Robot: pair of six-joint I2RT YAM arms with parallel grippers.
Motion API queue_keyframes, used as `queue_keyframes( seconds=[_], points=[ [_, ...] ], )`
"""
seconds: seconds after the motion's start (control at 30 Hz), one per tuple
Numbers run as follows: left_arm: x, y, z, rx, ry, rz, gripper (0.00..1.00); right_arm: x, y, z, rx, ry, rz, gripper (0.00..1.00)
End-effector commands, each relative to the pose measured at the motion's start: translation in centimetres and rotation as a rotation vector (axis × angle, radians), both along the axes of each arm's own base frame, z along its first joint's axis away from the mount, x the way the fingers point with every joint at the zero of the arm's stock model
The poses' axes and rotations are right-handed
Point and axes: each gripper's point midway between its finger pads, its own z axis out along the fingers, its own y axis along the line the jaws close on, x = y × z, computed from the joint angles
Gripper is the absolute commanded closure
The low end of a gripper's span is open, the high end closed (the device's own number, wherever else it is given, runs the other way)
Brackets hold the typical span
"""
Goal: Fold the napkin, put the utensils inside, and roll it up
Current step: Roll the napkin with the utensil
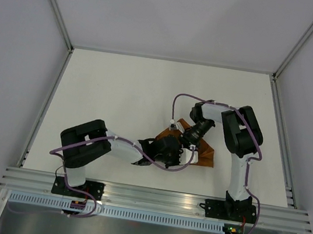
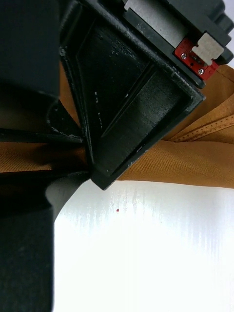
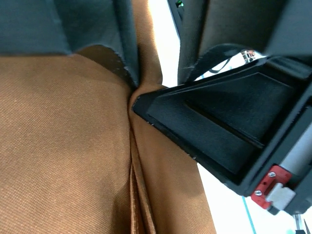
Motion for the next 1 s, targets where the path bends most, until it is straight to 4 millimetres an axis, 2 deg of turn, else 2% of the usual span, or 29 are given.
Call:
queue_keyframes(
  seconds=[0.0,0.17,0.43,0.57,0.67,0.7,0.77,0.8,0.83,0.97],
  points=[
    [-2.6,2.1,-4.3,0.121,0.180,-0.034,0.98,4.2,-0.2,-3.9,0.001,-0.275,0.098,0.55],
    [-2.9,2.1,-4.4,0.117,0.213,-0.049,0.98,6.0,0.1,-1.7,0.012,-0.331,0.049,0.51],
    [-3.0,2.3,-4.6,0.108,0.262,-0.049,0.98,9.9,-0.2,1.2,0.065,-0.374,-0.102,0.50],
    [-2.9,2.4,-4.5,0.096,0.298,-0.051,0.98,11.1,-0.6,2.6,0.108,-0.391,-0.161,0.50],
    [-2.9,2.6,-4.5,0.088,0.366,-0.050,0.98,12.5,-1.2,4.2,0.153,-0.435,-0.220,0.50],
    [-2.3,2.6,-4.5,0.081,0.395,-0.033,0.98,12.9,-1.4,4.5,0.166,-0.454,-0.238,0.50],
    [-2.6,2.7,-4.6,0.079,0.464,-0.051,0.98,13.8,-2.3,6.0,0.196,-0.493,-0.281,0.50],
    [-2.1,2.8,-4.8,0.075,0.492,-0.036,0.98,14.0,-2.6,6.1,0.205,-0.515,-0.294,0.51],
    [-2.4,2.6,-4.5,0.063,0.529,-0.055,0.98,14.4,-3.2,7.1,0.216,-0.549,-0.320,0.51],
    [-2.2,2.9,-4.8,0.054,0.666,-0.058,0.98,14.3,-4.3,8.5,0.228,-0.670,-0.332,0.51]
  ],
)
